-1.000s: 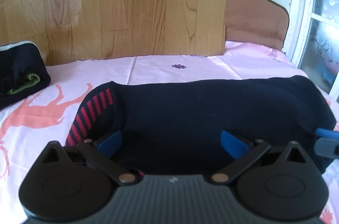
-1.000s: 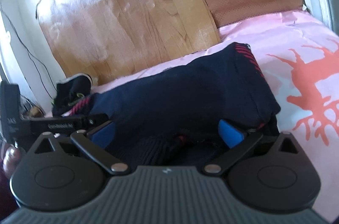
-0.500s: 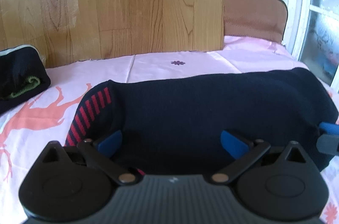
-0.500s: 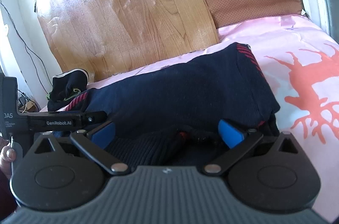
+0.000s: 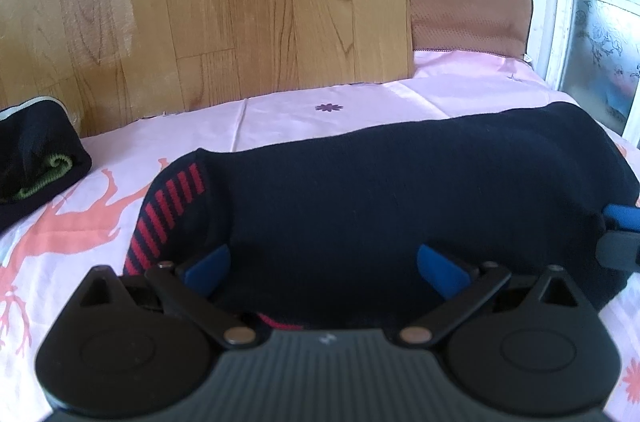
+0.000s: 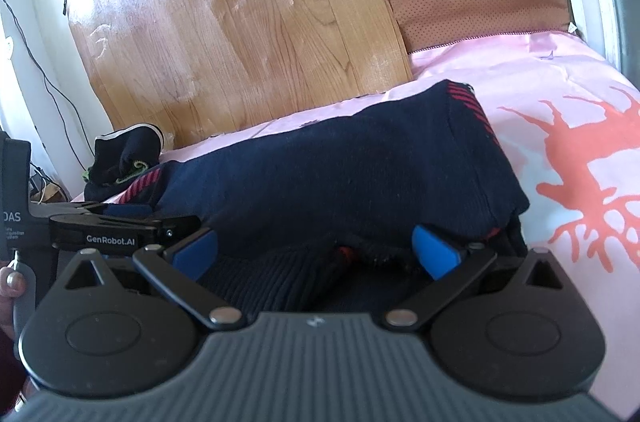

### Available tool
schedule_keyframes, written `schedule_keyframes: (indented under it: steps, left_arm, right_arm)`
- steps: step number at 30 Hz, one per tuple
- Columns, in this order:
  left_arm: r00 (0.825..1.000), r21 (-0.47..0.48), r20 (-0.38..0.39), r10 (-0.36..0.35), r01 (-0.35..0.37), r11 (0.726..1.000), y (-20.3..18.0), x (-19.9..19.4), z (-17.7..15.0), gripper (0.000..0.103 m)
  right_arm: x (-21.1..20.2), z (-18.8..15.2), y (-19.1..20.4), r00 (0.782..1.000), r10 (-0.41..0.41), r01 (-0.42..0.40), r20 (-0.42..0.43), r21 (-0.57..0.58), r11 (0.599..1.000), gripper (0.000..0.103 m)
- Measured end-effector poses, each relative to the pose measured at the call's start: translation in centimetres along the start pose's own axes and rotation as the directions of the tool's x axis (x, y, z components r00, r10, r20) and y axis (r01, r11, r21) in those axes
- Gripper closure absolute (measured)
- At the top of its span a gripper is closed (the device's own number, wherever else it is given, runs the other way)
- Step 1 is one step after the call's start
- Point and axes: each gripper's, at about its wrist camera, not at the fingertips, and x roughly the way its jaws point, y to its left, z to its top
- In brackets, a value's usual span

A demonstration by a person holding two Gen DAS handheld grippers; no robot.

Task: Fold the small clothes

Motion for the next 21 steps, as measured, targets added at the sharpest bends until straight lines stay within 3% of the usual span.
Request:
schedule_keyframes:
  steps: [14,21]
  left_arm:
    - [0.999,-0.022,0.043,0.005,-0.004,1.0,0.6,-0.9,0.0,0.0]
    - [0.998,-0.019,0.052,0.033,-0.032,0.999,0.6,-1.0,0.0,0.0]
  right_arm:
    - [-1.3,-0.6,0.4,0.997,-0.014,0.014,0.072,0.002,1.0,0.0]
    - [-0.7,-0.5,0.5,0.996,-0.074,0.074,0.048,0.003,0.997,0.0]
